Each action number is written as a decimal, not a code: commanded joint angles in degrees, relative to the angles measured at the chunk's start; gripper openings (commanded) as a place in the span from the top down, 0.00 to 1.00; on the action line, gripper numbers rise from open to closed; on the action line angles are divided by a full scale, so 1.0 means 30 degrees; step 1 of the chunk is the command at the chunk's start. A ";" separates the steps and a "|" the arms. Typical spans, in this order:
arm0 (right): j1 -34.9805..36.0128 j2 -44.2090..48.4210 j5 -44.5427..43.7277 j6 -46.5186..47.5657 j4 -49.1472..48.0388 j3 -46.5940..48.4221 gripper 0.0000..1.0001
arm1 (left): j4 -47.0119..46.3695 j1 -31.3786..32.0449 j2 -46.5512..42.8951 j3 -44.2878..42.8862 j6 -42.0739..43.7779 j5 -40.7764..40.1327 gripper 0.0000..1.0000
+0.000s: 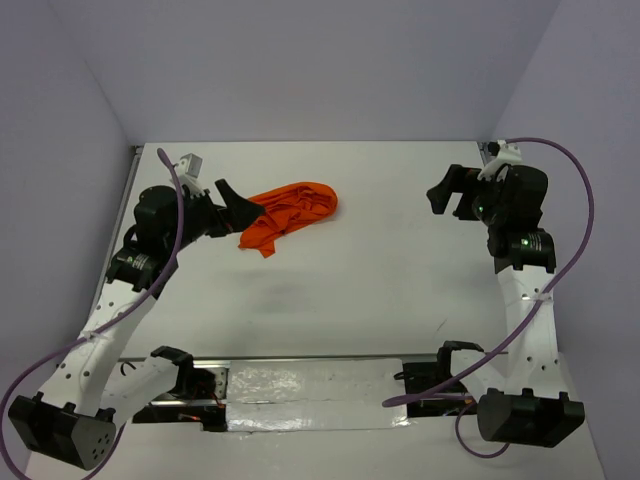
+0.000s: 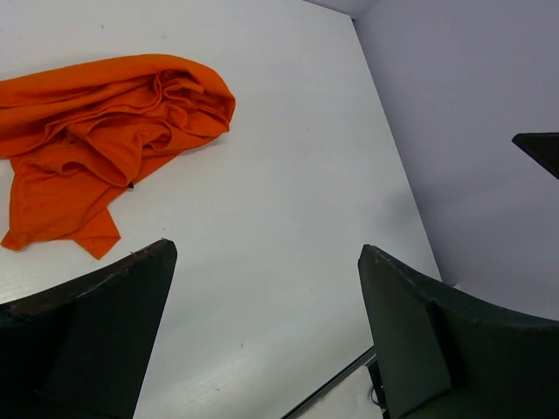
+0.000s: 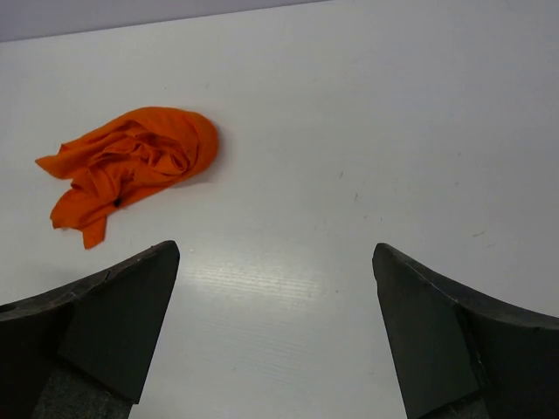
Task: Fold and stack the t-shirts
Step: Flatten out the tshirt
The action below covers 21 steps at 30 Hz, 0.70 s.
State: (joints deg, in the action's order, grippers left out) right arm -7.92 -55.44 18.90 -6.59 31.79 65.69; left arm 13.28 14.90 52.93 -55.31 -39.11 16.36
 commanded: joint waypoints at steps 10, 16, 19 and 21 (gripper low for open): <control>-0.0025 -0.0270 0.5677 0.6060 0.0124 -0.0012 0.00 | 0.0232 0.0074 0.0316 -0.0578 -0.0263 0.0024 0.00; -0.0025 -0.0065 0.8232 0.6972 -0.0195 -0.0861 0.00 | 0.0525 0.0103 0.1692 -0.0431 -0.1110 0.1223 0.00; 0.0004 -0.0211 0.8175 0.6826 -0.0255 -0.1213 0.00 | 0.0759 0.0278 0.2600 -0.0314 -0.1550 0.1112 0.00; 0.0004 -0.0561 0.8087 0.6825 -0.0023 -0.1126 0.01 | 0.1138 0.0367 0.3478 -0.0314 -0.1960 0.0759 0.01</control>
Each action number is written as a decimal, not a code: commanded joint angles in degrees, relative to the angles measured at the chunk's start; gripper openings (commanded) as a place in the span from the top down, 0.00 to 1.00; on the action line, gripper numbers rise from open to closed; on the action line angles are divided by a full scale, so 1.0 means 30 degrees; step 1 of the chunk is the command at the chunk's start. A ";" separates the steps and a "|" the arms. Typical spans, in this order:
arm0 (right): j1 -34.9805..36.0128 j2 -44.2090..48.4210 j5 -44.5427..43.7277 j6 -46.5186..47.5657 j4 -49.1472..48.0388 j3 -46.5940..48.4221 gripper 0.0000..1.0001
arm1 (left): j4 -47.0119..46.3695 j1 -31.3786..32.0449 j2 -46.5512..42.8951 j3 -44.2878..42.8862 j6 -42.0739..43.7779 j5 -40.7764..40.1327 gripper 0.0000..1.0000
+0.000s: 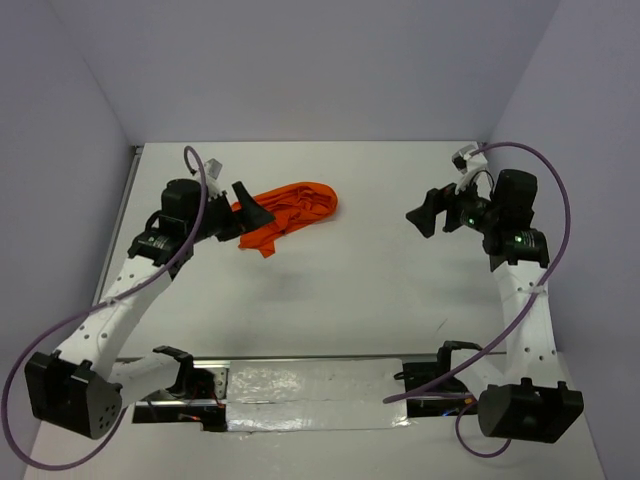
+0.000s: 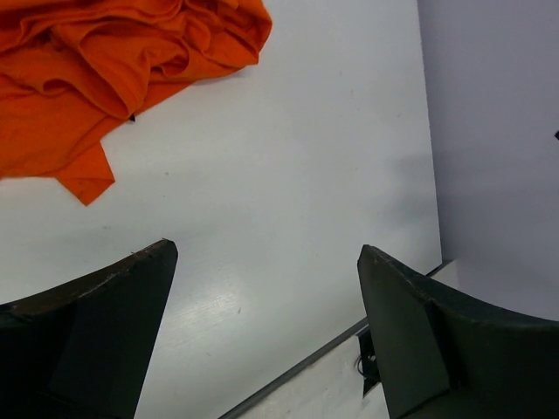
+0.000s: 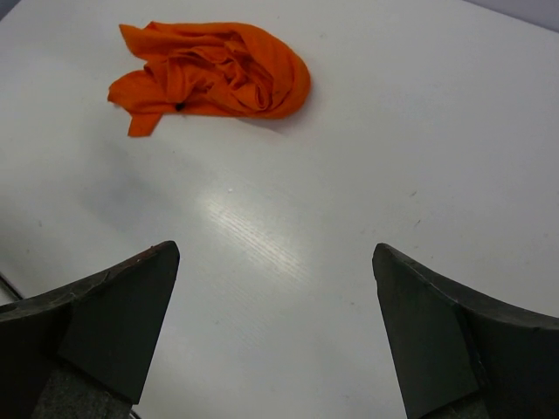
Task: Fold and stack the t-shirts
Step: Flatten out the tshirt
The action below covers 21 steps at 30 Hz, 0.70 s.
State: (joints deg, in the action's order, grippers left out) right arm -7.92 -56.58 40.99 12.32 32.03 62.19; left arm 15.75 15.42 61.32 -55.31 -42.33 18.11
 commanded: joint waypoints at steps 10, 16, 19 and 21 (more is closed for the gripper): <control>0.0122 -0.0800 0.1130 0.0406 -0.0276 -0.0018 0.01 | 0.3891 0.0837 0.9578 -0.6399 -0.0014 -0.4102 0.06; 0.0180 -0.0332 0.1248 0.0874 -0.0540 -0.0633 0.00 | 0.5139 0.1712 1.3622 -1.0669 0.1071 -0.4388 0.10; 0.0209 -0.0185 0.1131 0.0963 -0.0686 -0.0897 0.00 | 0.6349 0.1920 1.5003 -1.2640 0.0926 -0.5947 0.13; 0.0209 -0.0213 0.1072 0.0905 -0.0774 -0.0956 0.00 | 0.6995 0.2008 1.5505 -1.3143 0.0692 -0.6910 0.13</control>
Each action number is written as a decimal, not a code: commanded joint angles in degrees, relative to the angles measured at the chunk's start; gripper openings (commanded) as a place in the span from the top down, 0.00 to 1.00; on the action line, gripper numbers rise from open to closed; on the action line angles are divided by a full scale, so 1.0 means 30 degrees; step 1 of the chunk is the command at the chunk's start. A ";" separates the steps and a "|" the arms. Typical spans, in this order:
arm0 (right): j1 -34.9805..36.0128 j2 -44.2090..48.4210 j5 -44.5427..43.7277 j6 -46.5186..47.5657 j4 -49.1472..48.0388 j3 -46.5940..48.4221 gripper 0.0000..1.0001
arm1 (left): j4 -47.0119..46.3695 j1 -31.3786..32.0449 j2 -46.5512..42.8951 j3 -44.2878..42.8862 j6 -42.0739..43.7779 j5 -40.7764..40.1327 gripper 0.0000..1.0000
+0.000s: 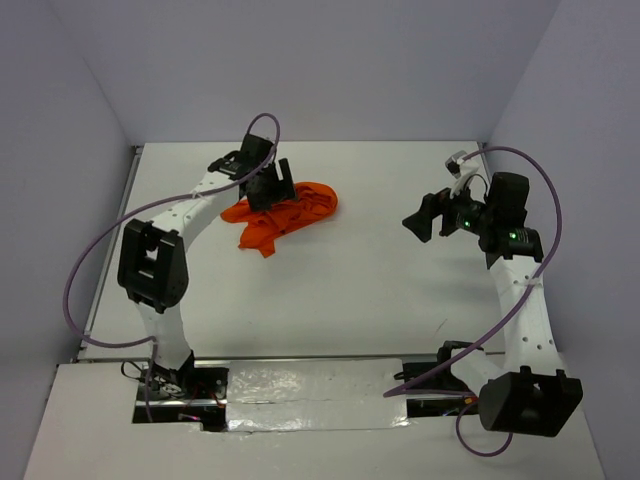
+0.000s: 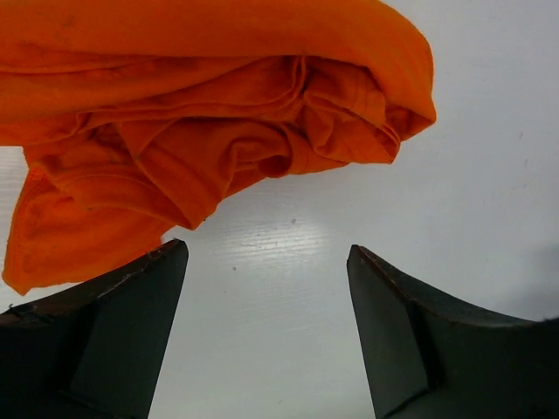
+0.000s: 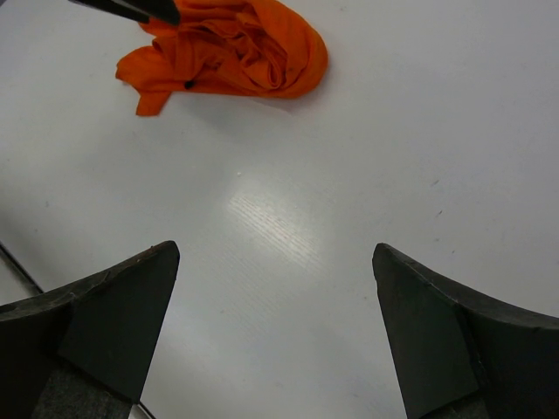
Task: Fold and stack the t-shirts
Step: Flatten out the tshirt
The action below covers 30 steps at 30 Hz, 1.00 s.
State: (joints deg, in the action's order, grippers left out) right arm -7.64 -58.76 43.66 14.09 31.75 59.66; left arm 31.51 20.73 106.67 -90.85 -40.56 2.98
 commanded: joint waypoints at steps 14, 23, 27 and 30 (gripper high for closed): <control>0.0085 0.0193 0.0242 0.0343 -0.0914 -0.0199 0.01 | 0.1362 0.0326 0.2614 -0.1532 -0.0399 -0.3427 0.14; 0.0085 0.0310 0.0154 0.0519 -0.0943 -0.0316 0.01 | 0.1480 -0.0142 0.3875 -0.2529 -0.0105 -0.3513 0.16; 0.0085 0.0223 0.0154 0.0432 -0.0972 -0.0316 0.00 | 0.1480 -0.0347 0.4255 -0.3172 0.0042 -0.3543 0.19; 0.0085 0.0193 0.0154 0.0402 -0.0915 -0.0345 0.01 | 0.1626 -0.0465 0.4666 -0.3700 0.0188 -0.3690 0.23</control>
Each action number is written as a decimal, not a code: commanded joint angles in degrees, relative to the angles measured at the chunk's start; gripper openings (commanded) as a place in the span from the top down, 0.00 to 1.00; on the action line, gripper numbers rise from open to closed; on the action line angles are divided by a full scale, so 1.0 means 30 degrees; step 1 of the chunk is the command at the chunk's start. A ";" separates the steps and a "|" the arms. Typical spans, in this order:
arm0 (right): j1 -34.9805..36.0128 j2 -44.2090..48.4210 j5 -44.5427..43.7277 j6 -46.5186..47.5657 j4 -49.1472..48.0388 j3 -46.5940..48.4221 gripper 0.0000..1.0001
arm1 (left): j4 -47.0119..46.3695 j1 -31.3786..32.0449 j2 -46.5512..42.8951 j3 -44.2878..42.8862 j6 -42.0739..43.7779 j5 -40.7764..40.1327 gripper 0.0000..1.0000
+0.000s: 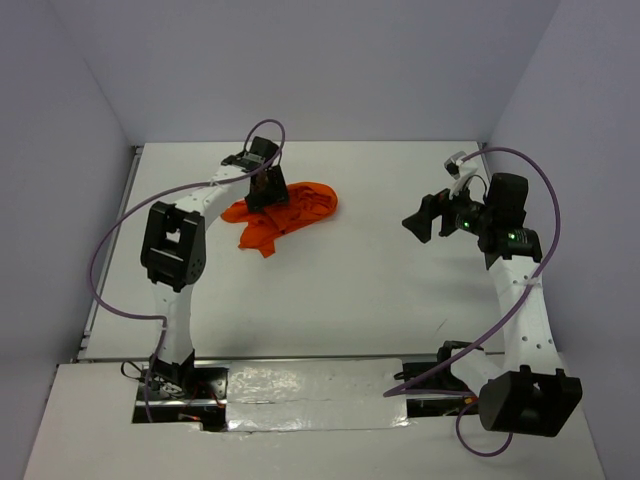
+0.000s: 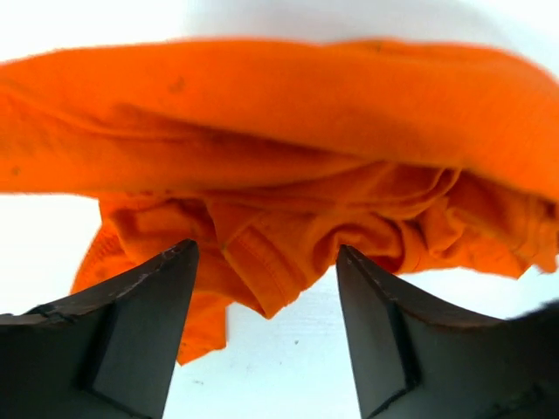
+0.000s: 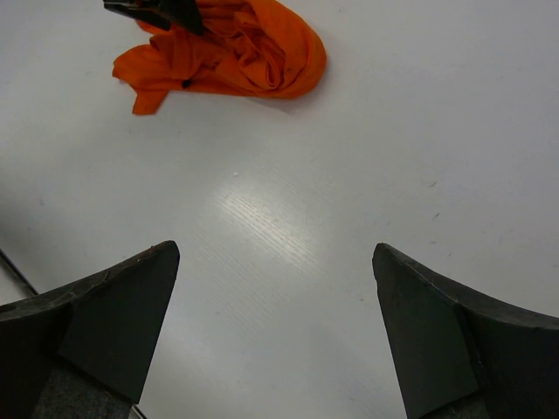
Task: Fold and stack the t-shirts
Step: Flatten out the tshirt
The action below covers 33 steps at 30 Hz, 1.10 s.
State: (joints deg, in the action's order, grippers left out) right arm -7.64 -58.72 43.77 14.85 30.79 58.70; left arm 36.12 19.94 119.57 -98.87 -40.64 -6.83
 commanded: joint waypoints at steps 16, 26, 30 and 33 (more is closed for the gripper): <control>0.0056 0.0179 -0.0117 0.0323 -0.0652 -0.0054 0.00 | -0.0174 -0.0174 -0.0332 0.0172 0.0773 0.0050 0.36; 0.0056 -0.0144 0.0206 0.0204 -0.0623 0.0151 0.00 | -0.0350 -0.0174 0.0572 -0.0323 0.1185 -0.0068 0.43; 0.0056 0.0090 0.0030 0.0498 -0.0448 0.0151 0.00 | -0.0292 -0.0174 0.1246 -0.1085 0.1038 0.0050 0.52; 0.0056 0.0207 -0.0058 0.0557 -0.0418 0.0093 0.00 | -0.0320 -0.0174 0.1452 -0.1175 0.1038 0.0080 0.65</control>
State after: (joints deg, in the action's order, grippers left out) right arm -7.64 -59.18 43.72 15.40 30.61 58.67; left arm 35.24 19.22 122.67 -100.79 -37.76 -7.16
